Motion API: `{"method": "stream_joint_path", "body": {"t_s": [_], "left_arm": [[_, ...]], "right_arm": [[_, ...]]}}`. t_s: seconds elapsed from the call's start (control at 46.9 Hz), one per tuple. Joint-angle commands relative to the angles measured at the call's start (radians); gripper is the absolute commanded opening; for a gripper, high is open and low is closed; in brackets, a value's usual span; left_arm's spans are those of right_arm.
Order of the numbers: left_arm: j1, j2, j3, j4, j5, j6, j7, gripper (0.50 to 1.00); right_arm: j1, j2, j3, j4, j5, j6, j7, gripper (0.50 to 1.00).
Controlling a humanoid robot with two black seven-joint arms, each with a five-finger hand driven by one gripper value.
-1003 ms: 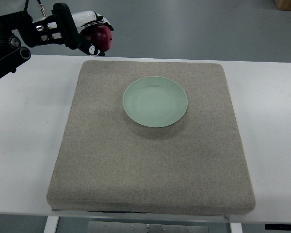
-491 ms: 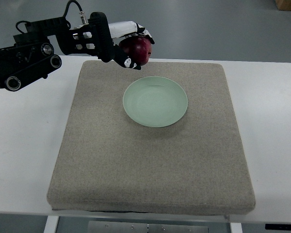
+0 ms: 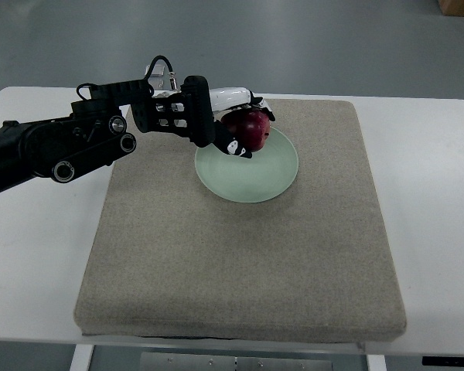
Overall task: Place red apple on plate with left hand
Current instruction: 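Lower the apple onto the plate center with the left hand, then open the left hand and withdraw it from the apple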
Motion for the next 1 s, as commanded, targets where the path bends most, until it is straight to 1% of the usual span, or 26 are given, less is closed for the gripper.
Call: {"method": "stream_joint_path", "body": {"t_s": [0.0, 0.107, 0.256, 0.384, 0.512, 0.534, 0.555, 0.576, 0.598, 0.619, 0.875, 0.896, 0.918, 0.939, 0.982], "left_arm": [[0.024, -0.02, 0.0, 0.02, 0.015, 0.037, -0.001, 0.5], [0.048, -0.037, 0.0, 0.037, 0.033, 0.067, -0.001, 0.5], [0.056, -0.047, 0.034, 0.046, 0.035, 0.076, -0.001, 0.5], [0.059, -0.069, 0.047, 0.08, 0.033, 0.097, 0.001, 0.5], [0.06, -0.075, 0.047, 0.086, 0.033, 0.097, 0.002, 0.5], [0.06, -0.075, 0.047, 0.086, 0.031, 0.097, 0.002, 0.576], [0.062, -0.075, 0.047, 0.089, 0.031, 0.097, 0.004, 0.689], [0.065, -0.075, 0.047, 0.091, 0.031, 0.097, 0.004, 0.792], [0.07, -0.075, 0.047, 0.092, 0.031, 0.097, 0.002, 0.856], [0.073, -0.075, 0.047, 0.091, 0.031, 0.097, 0.002, 0.866], [0.074, -0.075, 0.047, 0.089, 0.028, 0.093, 0.004, 0.889], [0.074, -0.075, 0.047, 0.091, 0.027, 0.093, 0.004, 0.906], [0.073, -0.075, 0.047, 0.091, 0.025, 0.093, 0.004, 0.936], [0.073, -0.075, 0.047, 0.091, 0.021, 0.093, 0.004, 0.956], [0.071, -0.075, 0.046, 0.089, 0.015, 0.093, 0.004, 0.96]], "right_arm": [[0.0, 0.0, 0.0, 0.0, 0.0, 0.0, 0.0, 0.932], [0.0, 0.0, 0.0, 0.0, 0.0, 0.0, 0.0, 0.93], [0.0, 0.0, 0.0, 0.0, 0.0, 0.0, 0.0, 0.932], [0.0, 0.0, 0.0, 0.0, 0.0, 0.0, 0.0, 0.932], [0.0, 0.0, 0.0, 0.0, 0.0, 0.0, 0.0, 0.932], [0.0, 0.0, 0.0, 0.0, 0.0, 0.0, 0.0, 0.93], [0.0, 0.0, 0.0, 0.0, 0.0, 0.0, 0.0, 0.932], [0.0, 0.0, 0.0, 0.0, 0.0, 0.0, 0.0, 0.932], [0.0, 0.0, 0.0, 0.0, 0.0, 0.0, 0.0, 0.93], [0.0, 0.0, 0.0, 0.0, 0.0, 0.0, 0.0, 0.932], [0.0, 0.0, 0.0, 0.0, 0.0, 0.0, 0.0, 0.932], [0.0, 0.0, 0.0, 0.0, 0.0, 0.0, 0.0, 0.932], [0.0, 0.0, 0.0, 0.0, 0.0, 0.0, 0.0, 0.932], [0.0, 0.0, 0.0, 0.0, 0.0, 0.0, 0.0, 0.932], [0.0, 0.0, 0.0, 0.0, 0.0, 0.0, 0.0, 0.93]]}}
